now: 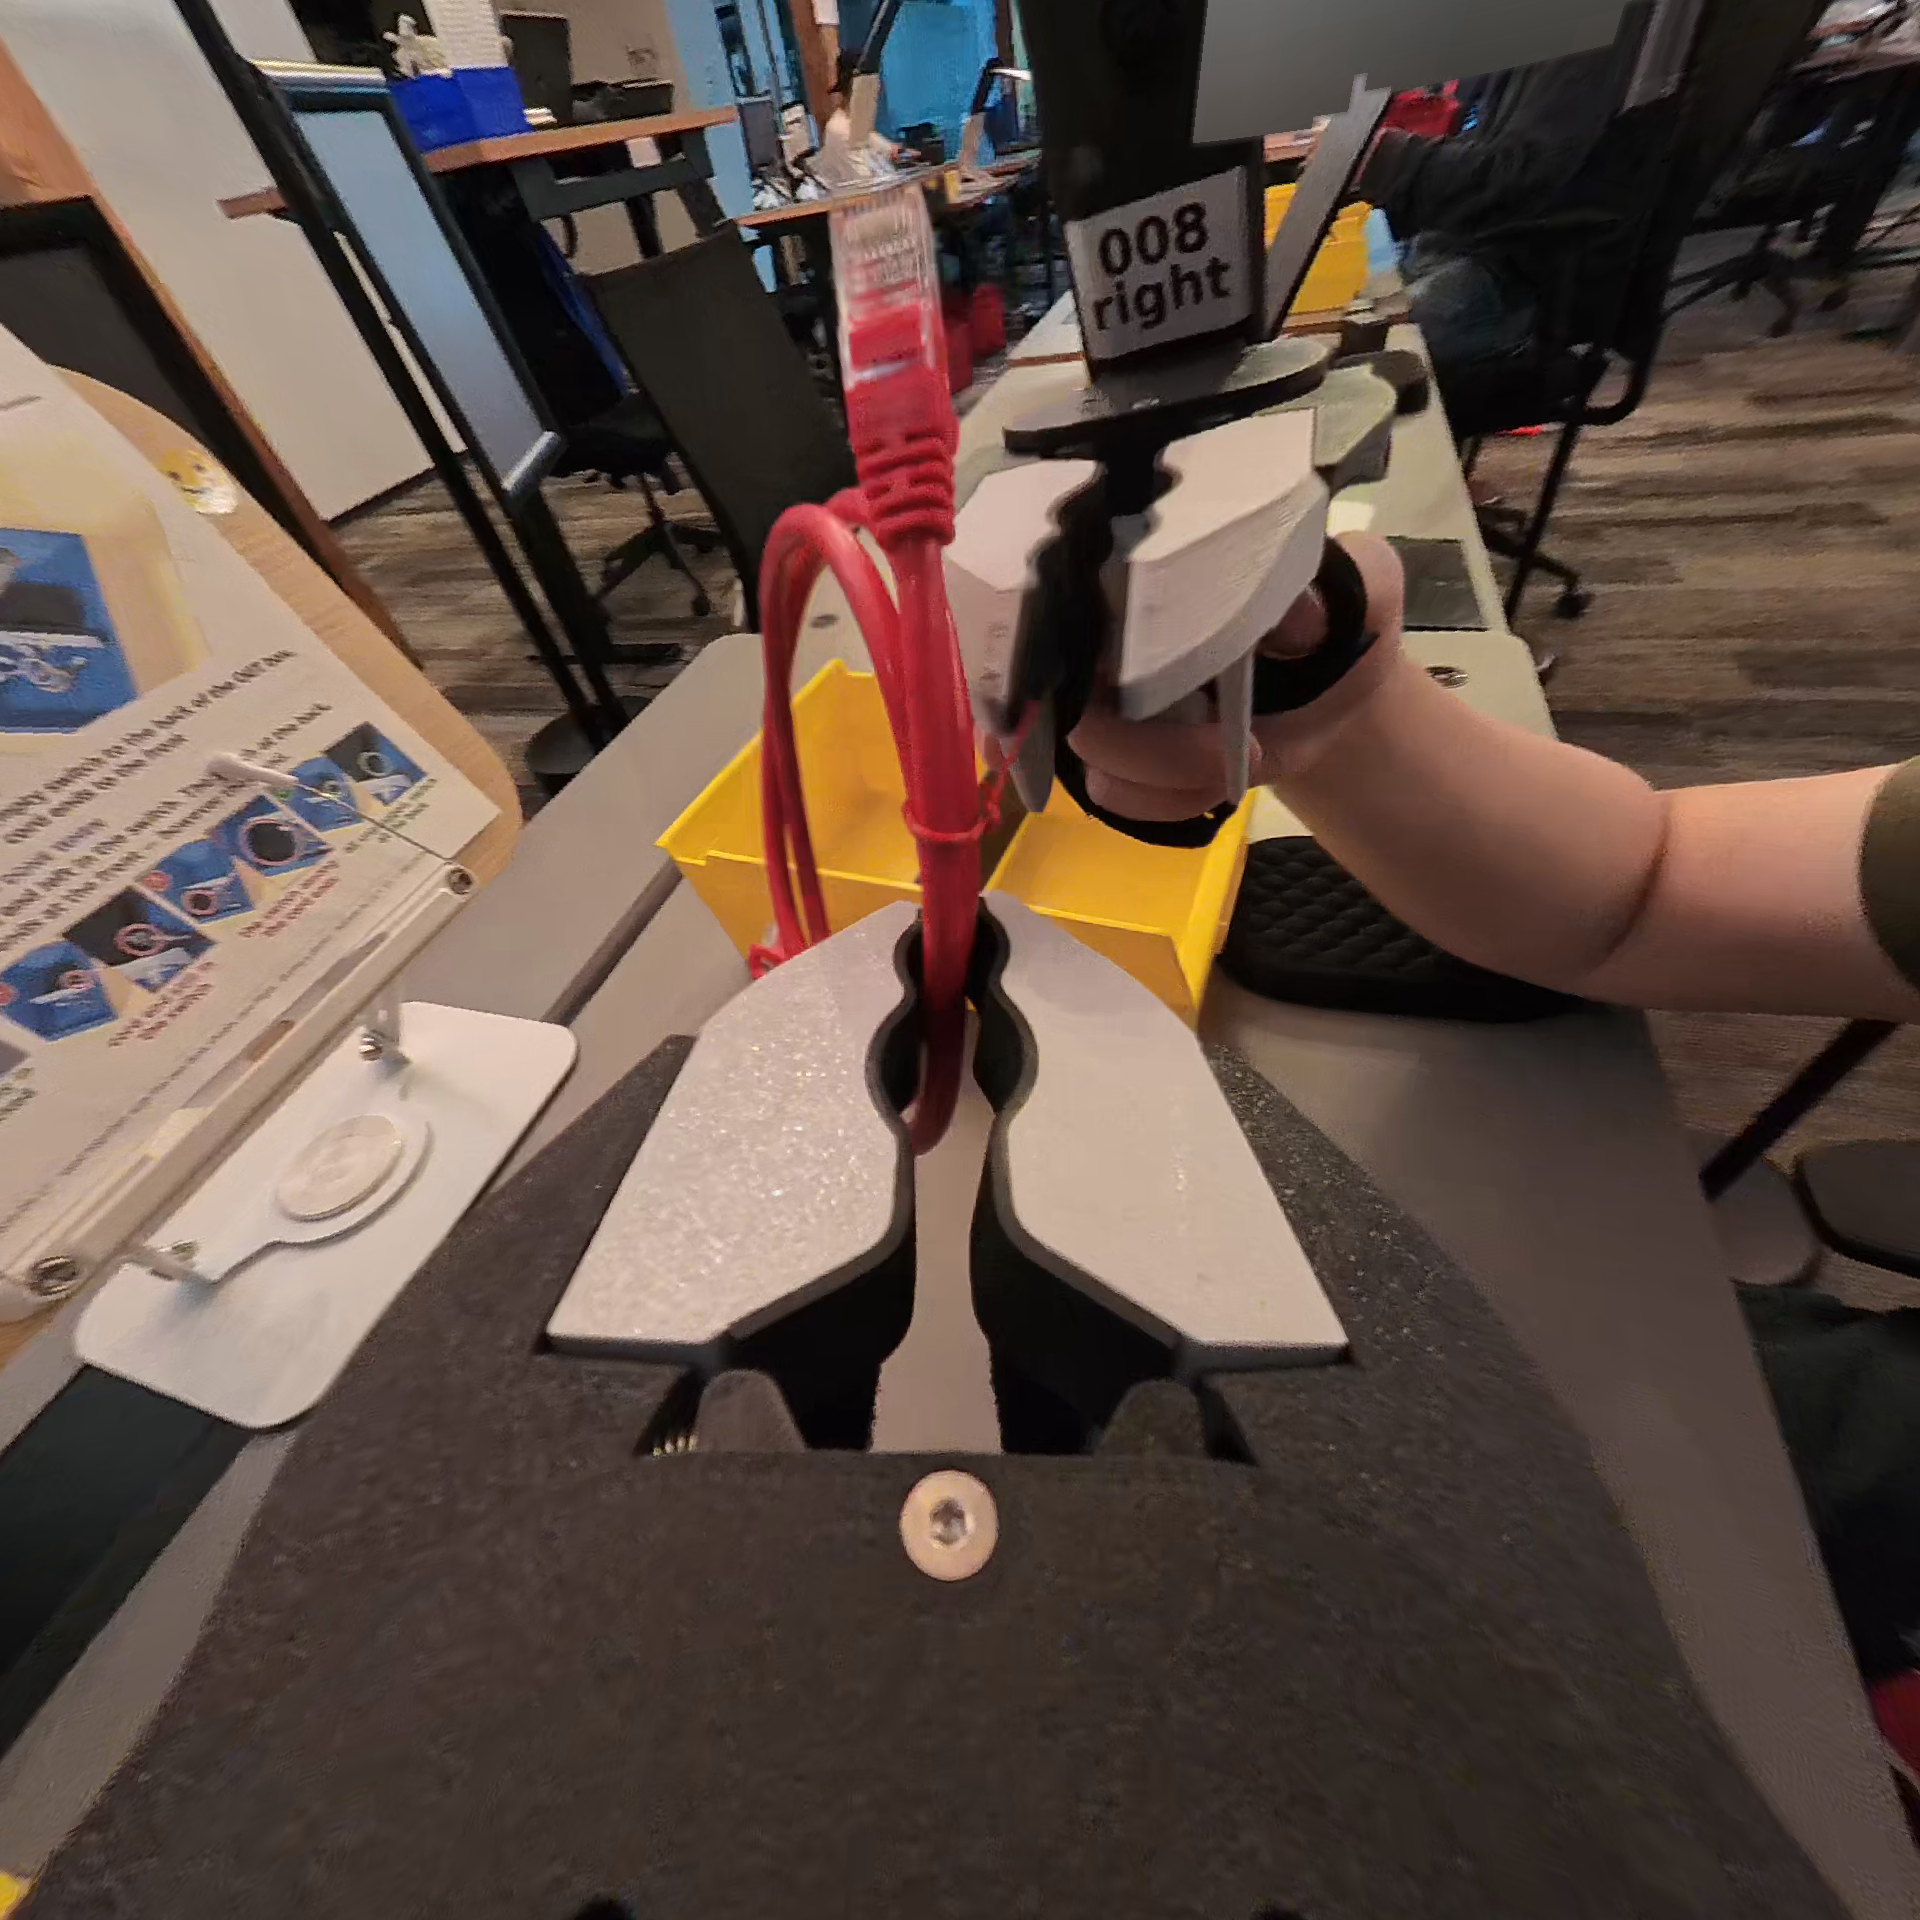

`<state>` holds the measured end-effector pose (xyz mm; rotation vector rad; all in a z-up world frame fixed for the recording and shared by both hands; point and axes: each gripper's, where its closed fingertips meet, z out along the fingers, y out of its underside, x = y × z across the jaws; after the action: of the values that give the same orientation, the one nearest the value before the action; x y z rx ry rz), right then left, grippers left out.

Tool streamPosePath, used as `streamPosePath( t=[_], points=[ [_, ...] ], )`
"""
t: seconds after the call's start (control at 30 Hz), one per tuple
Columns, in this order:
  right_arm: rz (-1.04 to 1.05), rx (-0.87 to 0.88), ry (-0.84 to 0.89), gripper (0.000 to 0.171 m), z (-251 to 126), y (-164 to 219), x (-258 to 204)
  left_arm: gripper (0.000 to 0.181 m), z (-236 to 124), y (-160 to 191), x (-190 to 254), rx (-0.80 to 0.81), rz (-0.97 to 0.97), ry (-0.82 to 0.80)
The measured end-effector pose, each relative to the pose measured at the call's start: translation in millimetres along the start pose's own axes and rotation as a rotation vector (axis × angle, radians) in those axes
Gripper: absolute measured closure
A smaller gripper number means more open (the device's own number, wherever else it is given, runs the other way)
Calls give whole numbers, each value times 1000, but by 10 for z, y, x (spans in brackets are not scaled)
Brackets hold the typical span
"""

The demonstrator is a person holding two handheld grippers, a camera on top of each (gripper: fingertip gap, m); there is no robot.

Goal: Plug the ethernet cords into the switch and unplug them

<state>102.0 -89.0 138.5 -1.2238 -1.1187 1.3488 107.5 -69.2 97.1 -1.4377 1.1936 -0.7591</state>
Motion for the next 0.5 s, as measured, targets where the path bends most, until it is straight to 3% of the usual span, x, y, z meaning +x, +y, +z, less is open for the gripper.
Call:
streamPosePath(
  t=[0.1, 0.3, 0.5],
  points=[
    [32, -41, 92, 155, -7, 56, 136, 176, 22, 16, -59, -17, 64, -84],
    [109, -98, 101, 155, 76, 167, 127, 176, 47, 59, -175, -63, 152, -229],
    [265, 22, 179, 158, 30, 78, 277, 176, 68, 108, -269, -92, 171, -327]
  ],
)
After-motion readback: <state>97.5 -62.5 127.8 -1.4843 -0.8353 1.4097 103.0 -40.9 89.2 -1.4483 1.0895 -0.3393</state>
